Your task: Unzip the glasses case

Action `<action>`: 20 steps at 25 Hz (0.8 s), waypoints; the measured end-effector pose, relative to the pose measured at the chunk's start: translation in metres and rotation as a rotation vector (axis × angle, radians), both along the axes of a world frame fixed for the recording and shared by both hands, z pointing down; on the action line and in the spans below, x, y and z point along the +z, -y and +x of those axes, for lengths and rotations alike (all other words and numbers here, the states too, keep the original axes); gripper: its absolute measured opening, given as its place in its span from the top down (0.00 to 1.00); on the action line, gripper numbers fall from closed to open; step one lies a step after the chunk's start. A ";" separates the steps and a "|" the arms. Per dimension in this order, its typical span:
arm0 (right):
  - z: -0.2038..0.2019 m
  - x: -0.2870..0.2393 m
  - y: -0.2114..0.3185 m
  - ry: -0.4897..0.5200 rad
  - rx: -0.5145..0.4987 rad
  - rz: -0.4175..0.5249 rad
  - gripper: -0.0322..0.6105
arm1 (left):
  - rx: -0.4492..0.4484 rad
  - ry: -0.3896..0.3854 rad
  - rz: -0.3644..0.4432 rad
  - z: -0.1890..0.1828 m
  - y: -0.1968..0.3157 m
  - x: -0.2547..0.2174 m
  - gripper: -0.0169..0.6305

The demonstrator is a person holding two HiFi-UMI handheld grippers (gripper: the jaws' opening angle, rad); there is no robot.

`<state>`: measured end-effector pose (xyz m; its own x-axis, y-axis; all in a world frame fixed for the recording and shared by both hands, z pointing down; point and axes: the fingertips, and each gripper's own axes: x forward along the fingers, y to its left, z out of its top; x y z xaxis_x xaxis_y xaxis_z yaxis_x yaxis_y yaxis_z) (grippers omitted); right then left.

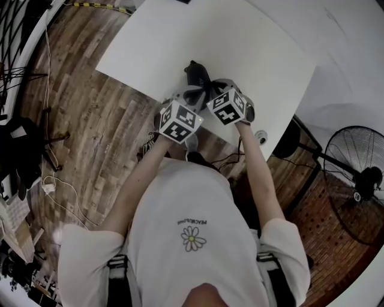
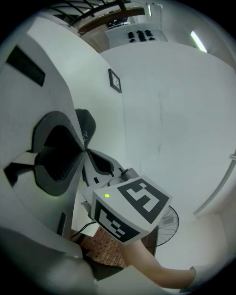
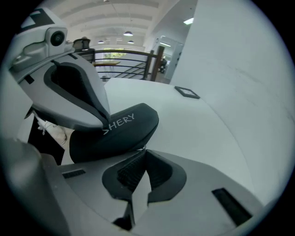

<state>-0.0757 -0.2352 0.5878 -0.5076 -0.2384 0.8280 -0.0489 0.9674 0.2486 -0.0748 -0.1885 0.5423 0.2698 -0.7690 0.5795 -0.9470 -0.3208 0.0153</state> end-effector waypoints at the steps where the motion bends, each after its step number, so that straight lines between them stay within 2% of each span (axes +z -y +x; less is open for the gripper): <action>1: 0.008 -0.003 0.010 0.018 0.094 0.000 0.94 | 0.004 0.010 -0.013 -0.002 0.001 0.000 0.95; 3: 0.034 -0.006 0.027 0.070 0.341 -0.050 0.94 | 0.023 0.022 -0.025 -0.004 0.001 -0.003 0.95; 4: 0.048 -0.006 0.029 0.093 0.444 -0.087 0.94 | 0.033 0.023 -0.019 -0.002 0.000 -0.005 0.95; 5: 0.061 -0.006 0.024 0.104 0.505 -0.112 0.94 | 0.043 0.021 -0.009 0.001 -0.002 -0.009 0.95; 8: 0.079 -0.002 -0.010 0.098 0.520 -0.117 0.94 | 0.070 0.018 0.020 0.012 -0.006 -0.017 0.95; 13: 0.072 0.008 -0.068 0.162 0.560 -0.194 0.94 | 0.155 0.056 0.015 0.039 0.000 -0.011 0.95; 20: 0.073 0.006 -0.076 0.198 0.616 -0.208 0.94 | 0.195 0.117 0.041 0.046 0.008 -0.006 0.95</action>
